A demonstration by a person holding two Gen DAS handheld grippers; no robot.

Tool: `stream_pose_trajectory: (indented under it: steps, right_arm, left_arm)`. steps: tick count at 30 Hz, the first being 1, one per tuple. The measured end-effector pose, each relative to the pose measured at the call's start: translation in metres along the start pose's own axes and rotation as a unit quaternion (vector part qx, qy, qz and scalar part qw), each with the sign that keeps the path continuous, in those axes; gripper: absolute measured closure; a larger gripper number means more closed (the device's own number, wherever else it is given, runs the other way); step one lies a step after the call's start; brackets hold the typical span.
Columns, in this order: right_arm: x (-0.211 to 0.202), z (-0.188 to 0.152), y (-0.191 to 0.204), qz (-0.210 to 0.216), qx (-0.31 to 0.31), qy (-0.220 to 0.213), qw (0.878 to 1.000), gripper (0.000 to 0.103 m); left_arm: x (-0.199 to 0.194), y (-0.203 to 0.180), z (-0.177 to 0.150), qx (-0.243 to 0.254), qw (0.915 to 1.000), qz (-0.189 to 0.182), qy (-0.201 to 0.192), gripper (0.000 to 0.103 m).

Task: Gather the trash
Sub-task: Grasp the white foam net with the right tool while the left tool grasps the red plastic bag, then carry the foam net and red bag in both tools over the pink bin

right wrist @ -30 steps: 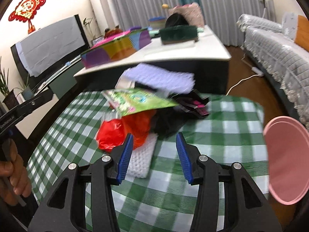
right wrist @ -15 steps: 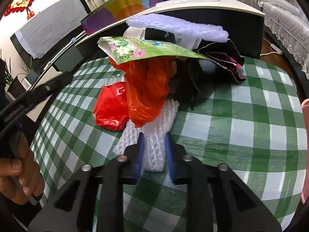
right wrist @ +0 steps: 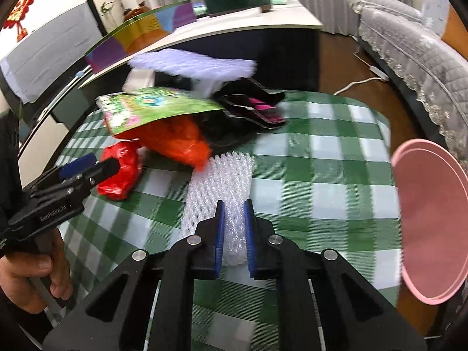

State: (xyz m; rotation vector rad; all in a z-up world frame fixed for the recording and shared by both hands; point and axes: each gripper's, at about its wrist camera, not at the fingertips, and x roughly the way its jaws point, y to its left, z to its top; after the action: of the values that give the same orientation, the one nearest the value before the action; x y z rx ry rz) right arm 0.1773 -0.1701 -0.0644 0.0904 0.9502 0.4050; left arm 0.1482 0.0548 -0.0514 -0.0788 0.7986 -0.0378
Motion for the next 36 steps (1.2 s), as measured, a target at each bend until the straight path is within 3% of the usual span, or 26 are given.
stream_pose_trajectory:
  steps: [4, 10, 20, 36]
  right_arm:
    - [-0.001, -0.001, -0.015, -0.010, 0.012, 0.004, 1.000, 0.090]
    - [-0.003, -0.003, -0.022, -0.012, 0.016, -0.003, 1.000, 0.090]
    - [-0.038, 0.006, -0.022, -0.031, 0.011, -0.080, 0.996, 0.090]
    - [-0.098, -0.001, -0.033, -0.053, 0.025, -0.139, 0.989, 0.090]
  left_arm:
    - [0.011, -0.002, -0.003, 0.006, 0.9994, 0.024, 0.023, 0.027]
    - [0.009, -0.005, -0.004, 0.014, 0.9993, 0.023, 0.027, 0.032]
    - [-0.011, -0.016, -0.003, 0.028, 0.9995, 0.011, -0.007, 0.033]
    - [-0.072, -0.039, -0.010, 0.054, 0.9964, -0.004, -0.066, 0.033]
